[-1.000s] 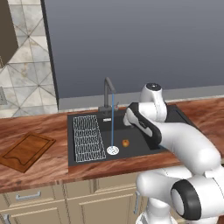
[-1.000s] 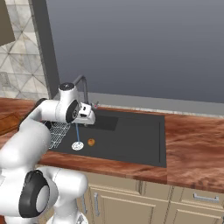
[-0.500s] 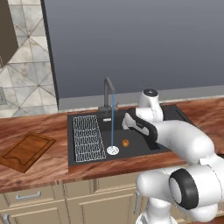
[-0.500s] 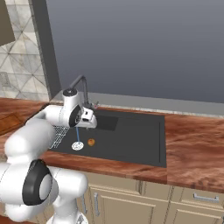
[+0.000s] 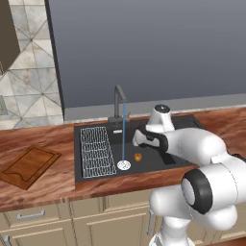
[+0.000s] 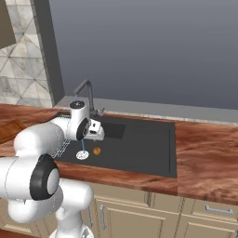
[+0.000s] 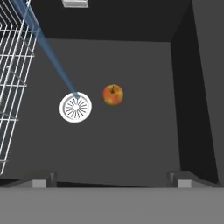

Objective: Pick the apple from the sink and place it on the cutting board to airdry. Then turn off the sink faucet.

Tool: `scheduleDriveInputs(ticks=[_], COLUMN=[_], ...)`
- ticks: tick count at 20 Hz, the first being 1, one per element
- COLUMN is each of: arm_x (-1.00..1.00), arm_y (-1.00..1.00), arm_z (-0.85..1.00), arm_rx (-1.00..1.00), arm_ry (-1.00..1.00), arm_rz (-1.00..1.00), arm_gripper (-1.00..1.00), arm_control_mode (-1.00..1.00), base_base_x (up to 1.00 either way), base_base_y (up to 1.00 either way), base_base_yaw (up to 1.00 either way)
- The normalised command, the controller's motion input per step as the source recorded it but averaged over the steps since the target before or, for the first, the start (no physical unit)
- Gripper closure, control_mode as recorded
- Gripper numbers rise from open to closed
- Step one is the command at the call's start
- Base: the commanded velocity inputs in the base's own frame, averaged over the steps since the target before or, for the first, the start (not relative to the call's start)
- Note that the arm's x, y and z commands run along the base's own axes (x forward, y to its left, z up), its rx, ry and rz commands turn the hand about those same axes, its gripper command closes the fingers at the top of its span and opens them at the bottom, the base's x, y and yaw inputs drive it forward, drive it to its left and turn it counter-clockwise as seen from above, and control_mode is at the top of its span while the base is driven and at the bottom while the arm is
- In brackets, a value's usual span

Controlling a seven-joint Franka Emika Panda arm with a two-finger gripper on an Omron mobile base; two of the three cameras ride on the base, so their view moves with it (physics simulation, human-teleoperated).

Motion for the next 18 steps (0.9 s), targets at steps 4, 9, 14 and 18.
scheduleDriveInputs(ticks=[4, 9, 14, 18], arm_x=[0.17, 0.14, 0.13, 0.16], arm_y=[0.0, 0.0, 0.0, 0.02], arm_z=[-0.28, -0.28, -0.28, -0.28], arm_rx=[0.0, 0.0, 0.0, 0.0], arm_ry=[0.0, 0.0, 0.0, 0.0], arm_rz=[0.0, 0.0, 0.0, 0.0], arm_gripper=[-1.0, -1.0, -1.0, -1.0], arm_control_mode=[-1.0, -1.0, -1.0, -1.0], base_base_x=[0.0, 0.0, 0.0, 0.0], base_base_y=[0.0, 0.0, 0.0, 0.0], base_base_yaw=[0.0, 0.0, 0.0, 0.0])
